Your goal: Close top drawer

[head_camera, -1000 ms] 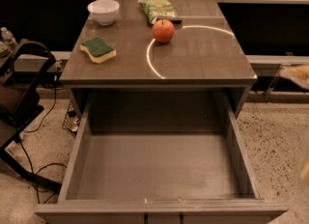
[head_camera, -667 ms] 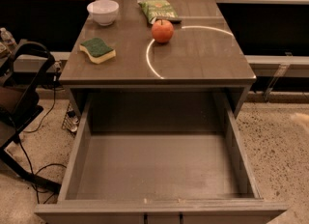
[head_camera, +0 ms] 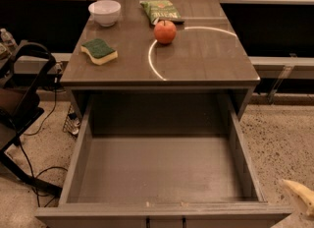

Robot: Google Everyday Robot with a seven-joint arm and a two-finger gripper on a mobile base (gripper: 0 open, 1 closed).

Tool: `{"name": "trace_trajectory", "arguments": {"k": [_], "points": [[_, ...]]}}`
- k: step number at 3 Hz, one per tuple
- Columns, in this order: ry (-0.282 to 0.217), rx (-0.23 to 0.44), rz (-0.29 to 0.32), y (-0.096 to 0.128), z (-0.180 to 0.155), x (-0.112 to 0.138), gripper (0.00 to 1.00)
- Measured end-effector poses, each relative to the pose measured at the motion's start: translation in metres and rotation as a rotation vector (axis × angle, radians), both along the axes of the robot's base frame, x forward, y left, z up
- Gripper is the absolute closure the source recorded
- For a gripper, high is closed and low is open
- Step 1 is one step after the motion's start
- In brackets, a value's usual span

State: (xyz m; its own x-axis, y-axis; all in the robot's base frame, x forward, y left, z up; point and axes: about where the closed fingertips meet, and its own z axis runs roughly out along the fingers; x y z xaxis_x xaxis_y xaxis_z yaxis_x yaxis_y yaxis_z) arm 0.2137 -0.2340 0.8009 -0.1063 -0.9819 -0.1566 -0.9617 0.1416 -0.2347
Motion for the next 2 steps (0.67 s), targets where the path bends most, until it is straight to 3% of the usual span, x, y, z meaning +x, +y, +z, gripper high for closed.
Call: {"name": "trace_trajectory", "arguments": {"k": [1, 2], "points": [[-0.004, -0.002, 0.001, 0.002, -0.002, 0.001, 0.00], [-0.025, -0.029, 0.005, 0.017, -0.028, 0.003, 0.00]]}}
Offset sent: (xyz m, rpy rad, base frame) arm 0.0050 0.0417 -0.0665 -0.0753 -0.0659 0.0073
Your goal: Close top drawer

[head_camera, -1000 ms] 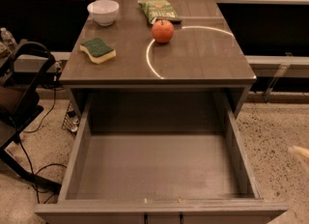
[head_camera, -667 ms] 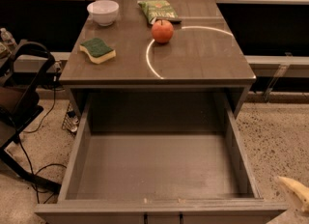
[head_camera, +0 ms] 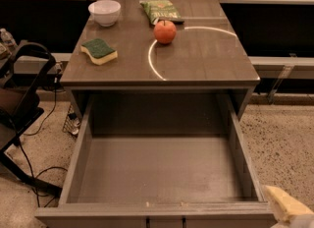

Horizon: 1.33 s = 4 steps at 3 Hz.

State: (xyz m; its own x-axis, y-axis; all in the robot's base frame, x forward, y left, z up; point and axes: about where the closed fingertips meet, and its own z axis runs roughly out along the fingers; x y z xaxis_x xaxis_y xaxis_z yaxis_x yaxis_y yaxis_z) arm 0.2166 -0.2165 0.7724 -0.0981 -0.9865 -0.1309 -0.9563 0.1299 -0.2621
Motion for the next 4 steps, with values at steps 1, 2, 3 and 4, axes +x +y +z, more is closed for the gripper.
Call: {"name": "trace_trajectory", "arguments": {"k": [1, 2, 3, 4], "points": [[0.000, -0.094, 0.071, 0.016, -0.071, -0.013, 0.03], [0.015, -0.190, 0.127, 0.025, -0.121, -0.018, 0.25], [0.028, -0.267, 0.210, 0.039, -0.156, -0.010, 0.56], [0.028, -0.269, 0.203, 0.051, -0.169, 0.001, 0.80]]}}
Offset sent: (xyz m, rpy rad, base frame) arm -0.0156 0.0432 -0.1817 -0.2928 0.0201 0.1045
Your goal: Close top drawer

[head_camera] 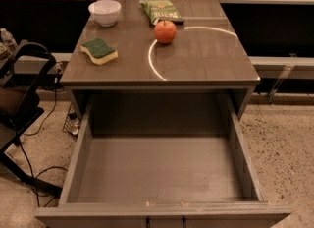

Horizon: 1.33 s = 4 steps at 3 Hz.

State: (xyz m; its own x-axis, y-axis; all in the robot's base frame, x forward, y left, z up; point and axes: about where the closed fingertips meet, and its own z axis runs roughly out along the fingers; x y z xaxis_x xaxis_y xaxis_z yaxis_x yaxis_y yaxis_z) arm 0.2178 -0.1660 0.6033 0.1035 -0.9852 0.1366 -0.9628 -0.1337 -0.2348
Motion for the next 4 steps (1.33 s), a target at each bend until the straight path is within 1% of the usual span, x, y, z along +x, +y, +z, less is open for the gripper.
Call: {"name": "trace_trajectory", "arguments": {"k": [1, 2, 3, 4], "points": [[-0.019, 0.037, 0.006, 0.018, -0.004, 0.031, 1.00], [-0.034, 0.089, 0.024, 0.037, -0.005, 0.066, 1.00], [-0.034, 0.100, 0.026, 0.039, -0.005, 0.070, 1.00], [-0.029, 0.203, 0.047, 0.057, -0.009, 0.110, 1.00]]}}
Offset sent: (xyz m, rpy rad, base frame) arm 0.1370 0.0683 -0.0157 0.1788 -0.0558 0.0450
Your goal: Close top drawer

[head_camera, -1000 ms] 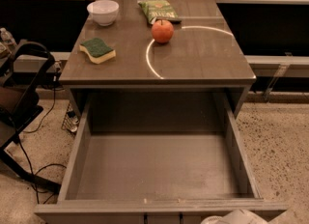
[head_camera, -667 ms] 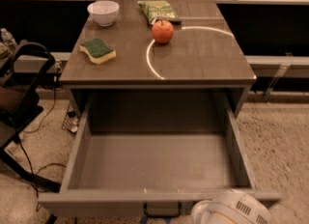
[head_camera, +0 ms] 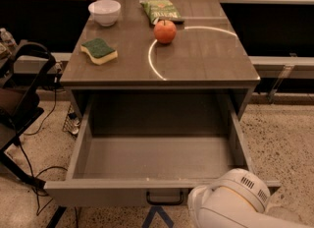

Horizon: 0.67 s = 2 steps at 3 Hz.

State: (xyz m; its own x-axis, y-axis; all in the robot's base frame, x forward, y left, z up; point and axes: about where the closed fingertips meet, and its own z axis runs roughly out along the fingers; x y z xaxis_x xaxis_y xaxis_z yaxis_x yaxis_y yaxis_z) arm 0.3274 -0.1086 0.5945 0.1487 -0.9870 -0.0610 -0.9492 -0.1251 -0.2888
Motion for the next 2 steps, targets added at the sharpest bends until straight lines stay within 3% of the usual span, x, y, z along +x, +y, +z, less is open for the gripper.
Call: {"name": "trace_trajectory", "arguments": {"k": [2], "points": [[-0.002, -0.014, -0.002, -0.0022, 0.0012, -0.0052, 1.00]]}}
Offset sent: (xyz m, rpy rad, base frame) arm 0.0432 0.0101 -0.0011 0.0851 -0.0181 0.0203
